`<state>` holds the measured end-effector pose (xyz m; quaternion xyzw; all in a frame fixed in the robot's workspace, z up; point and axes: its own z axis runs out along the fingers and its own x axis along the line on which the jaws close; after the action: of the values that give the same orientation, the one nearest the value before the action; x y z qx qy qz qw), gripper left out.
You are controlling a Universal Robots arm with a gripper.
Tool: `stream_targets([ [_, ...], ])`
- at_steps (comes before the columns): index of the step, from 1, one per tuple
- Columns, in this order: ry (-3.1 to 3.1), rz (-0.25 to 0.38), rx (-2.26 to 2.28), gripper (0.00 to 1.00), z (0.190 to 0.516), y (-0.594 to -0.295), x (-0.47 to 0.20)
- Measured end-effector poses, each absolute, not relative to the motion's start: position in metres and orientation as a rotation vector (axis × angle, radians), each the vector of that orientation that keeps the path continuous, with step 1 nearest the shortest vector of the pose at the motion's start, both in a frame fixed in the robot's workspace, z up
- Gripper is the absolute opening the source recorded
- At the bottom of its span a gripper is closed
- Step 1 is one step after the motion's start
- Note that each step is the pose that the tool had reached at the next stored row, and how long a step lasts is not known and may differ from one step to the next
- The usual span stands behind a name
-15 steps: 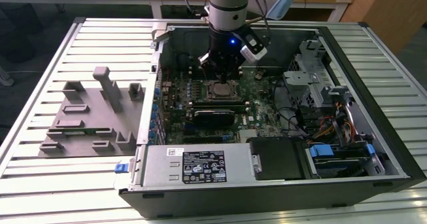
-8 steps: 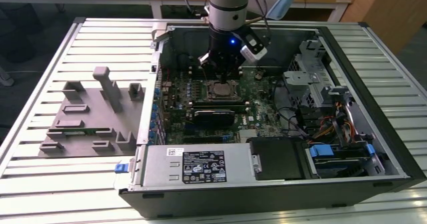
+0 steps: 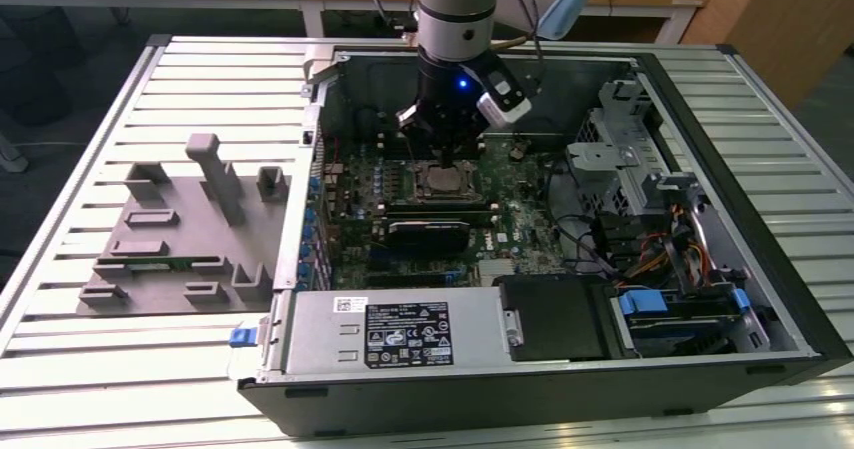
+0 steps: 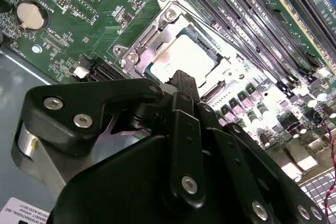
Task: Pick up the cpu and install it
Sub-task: 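Close the cpu cover, then install the first cpu locking lever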
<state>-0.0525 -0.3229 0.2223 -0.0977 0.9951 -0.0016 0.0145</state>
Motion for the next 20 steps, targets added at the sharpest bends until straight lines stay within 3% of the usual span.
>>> stream_targets([
  [20, 3.108, -0.007, -0.169, 0.11, 0.2220, -0.3229, -0.0525],
])
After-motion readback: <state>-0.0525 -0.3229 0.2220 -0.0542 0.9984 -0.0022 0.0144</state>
